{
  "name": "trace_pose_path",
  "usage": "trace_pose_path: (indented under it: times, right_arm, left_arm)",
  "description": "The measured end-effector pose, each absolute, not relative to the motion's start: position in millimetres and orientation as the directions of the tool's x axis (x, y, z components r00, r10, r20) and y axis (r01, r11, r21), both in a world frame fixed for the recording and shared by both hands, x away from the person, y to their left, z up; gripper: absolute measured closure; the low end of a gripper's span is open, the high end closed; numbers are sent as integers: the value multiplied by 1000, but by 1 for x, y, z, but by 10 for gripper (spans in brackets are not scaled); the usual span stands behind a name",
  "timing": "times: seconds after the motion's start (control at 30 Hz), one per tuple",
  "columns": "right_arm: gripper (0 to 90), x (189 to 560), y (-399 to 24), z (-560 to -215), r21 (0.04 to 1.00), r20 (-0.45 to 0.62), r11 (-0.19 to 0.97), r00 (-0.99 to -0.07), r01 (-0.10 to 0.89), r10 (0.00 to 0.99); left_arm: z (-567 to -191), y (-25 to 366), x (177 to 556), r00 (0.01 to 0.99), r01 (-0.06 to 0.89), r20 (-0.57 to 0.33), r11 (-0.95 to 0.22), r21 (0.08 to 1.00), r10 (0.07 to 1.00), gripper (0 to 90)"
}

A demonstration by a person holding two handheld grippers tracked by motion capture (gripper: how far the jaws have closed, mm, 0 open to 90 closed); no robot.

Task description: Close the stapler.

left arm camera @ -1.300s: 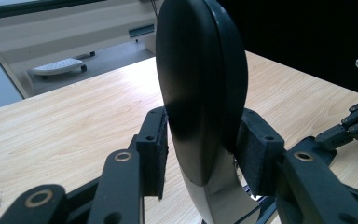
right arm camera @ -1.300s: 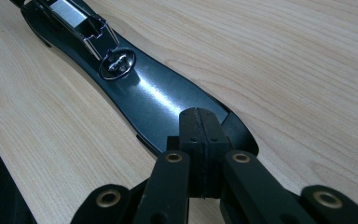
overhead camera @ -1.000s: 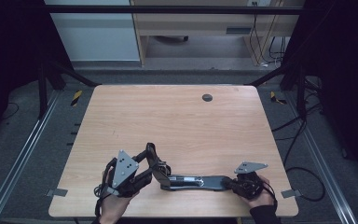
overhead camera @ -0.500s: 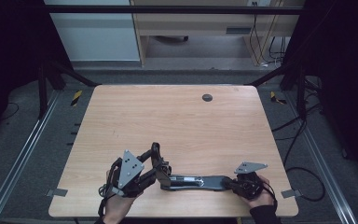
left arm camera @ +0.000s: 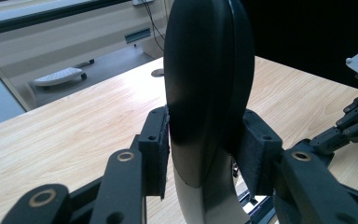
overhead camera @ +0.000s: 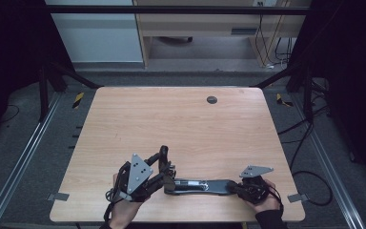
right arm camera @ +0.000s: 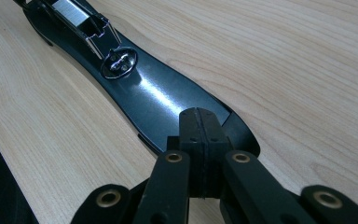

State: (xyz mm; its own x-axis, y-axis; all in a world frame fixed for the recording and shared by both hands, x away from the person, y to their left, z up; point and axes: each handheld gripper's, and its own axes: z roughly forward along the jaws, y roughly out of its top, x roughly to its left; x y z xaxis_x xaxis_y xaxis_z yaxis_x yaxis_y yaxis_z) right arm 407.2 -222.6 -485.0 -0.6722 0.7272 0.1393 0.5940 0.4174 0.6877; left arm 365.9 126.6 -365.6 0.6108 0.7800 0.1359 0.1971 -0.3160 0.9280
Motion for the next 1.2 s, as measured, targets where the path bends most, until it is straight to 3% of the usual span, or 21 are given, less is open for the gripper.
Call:
trace_pose_path:
  times: [1.2]
  right_arm:
    - [900, 407, -223, -485, 688, 130, 425, -676, 588, 726]
  left_arm:
    - [-367, 100, 364, 606, 142, 228, -386, 911, 762, 576]
